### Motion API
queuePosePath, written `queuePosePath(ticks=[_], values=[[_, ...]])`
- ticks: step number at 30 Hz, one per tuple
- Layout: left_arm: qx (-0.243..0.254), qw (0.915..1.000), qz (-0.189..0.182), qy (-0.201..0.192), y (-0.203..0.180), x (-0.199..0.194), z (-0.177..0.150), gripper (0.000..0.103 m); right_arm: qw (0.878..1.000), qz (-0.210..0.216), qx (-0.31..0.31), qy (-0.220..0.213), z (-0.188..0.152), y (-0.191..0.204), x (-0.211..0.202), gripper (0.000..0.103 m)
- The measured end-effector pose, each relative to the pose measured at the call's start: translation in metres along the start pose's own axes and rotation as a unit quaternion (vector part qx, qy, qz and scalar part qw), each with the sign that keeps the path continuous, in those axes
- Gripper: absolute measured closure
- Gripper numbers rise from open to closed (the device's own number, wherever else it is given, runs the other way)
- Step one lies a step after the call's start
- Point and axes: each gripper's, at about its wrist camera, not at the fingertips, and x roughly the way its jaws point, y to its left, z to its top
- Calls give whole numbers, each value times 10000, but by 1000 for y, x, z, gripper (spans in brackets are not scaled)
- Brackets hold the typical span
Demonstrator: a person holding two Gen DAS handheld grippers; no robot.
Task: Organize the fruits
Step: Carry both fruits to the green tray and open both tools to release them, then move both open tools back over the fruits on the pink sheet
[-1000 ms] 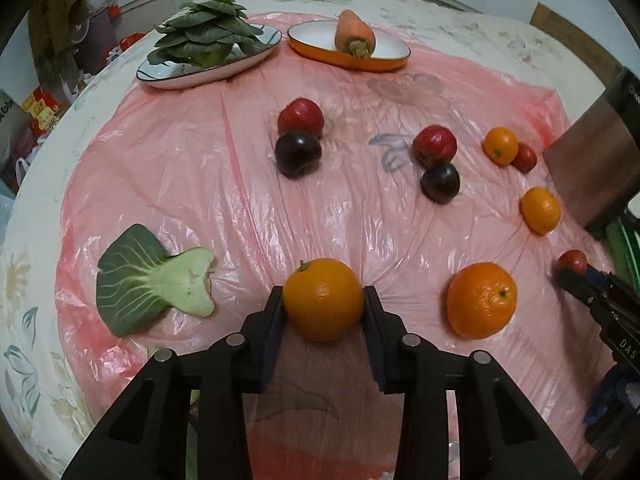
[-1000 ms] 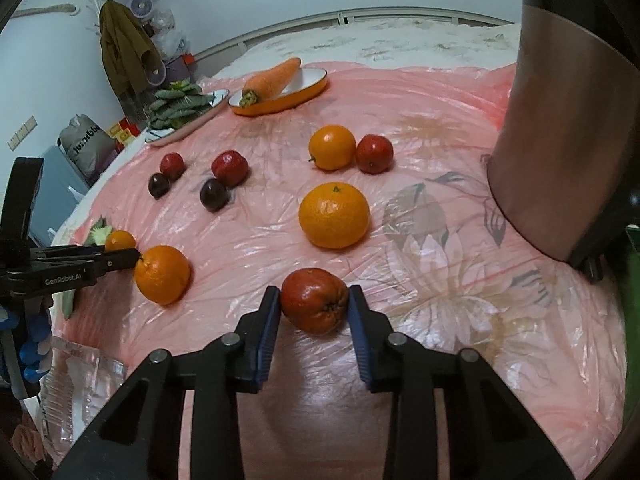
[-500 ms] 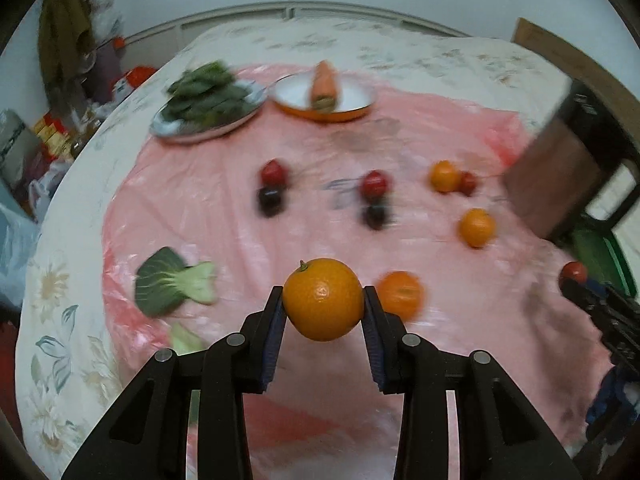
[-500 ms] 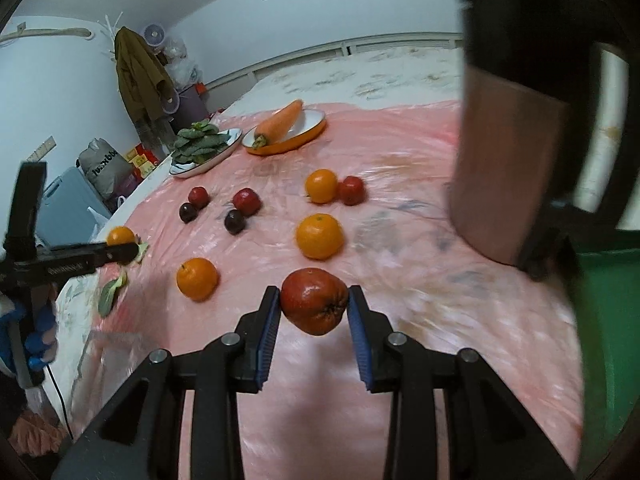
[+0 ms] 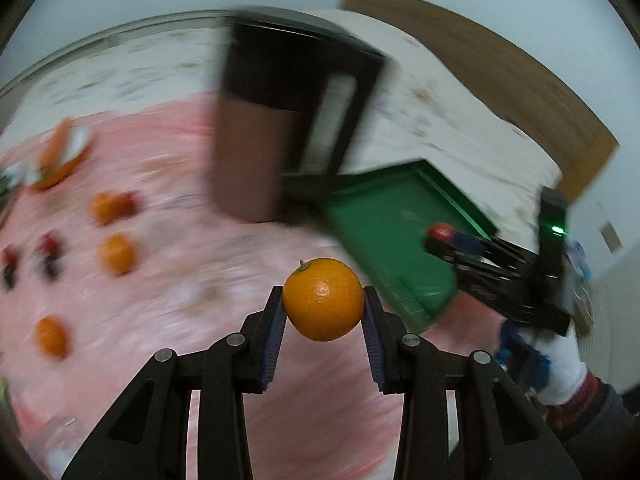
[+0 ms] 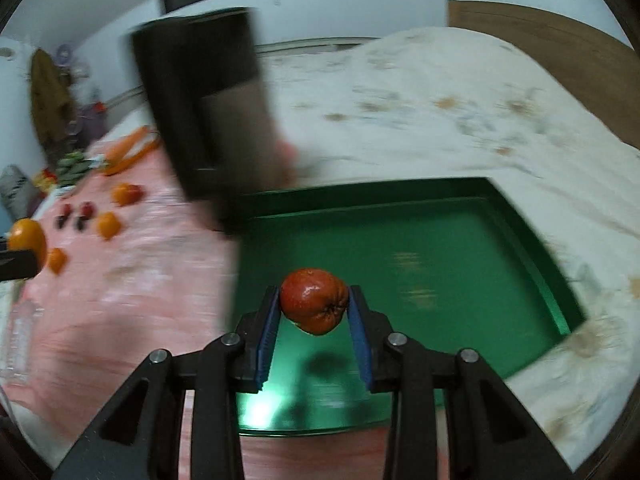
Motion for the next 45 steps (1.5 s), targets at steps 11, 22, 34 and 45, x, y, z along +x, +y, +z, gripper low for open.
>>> queuePosePath(ticks=[11, 22, 34, 45], values=[[977, 9914, 89, 862, -116, 125, 39, 71, 9976, -578, 179, 342, -6, -76, 29, 93], [1027, 9855, 381, 1298, -113, 172, 20, 70, 9967, -645, 233, 441, -16, -79, 39, 91], [1091, 9883, 530, 927, -113, 156, 17, 54, 9966, -771, 68, 266, -11, -67, 19, 16], [1146, 9905, 730, 205, -121, 88, 6, 52, 9966, -804, -29, -149, -8, -44, -32, 11]])
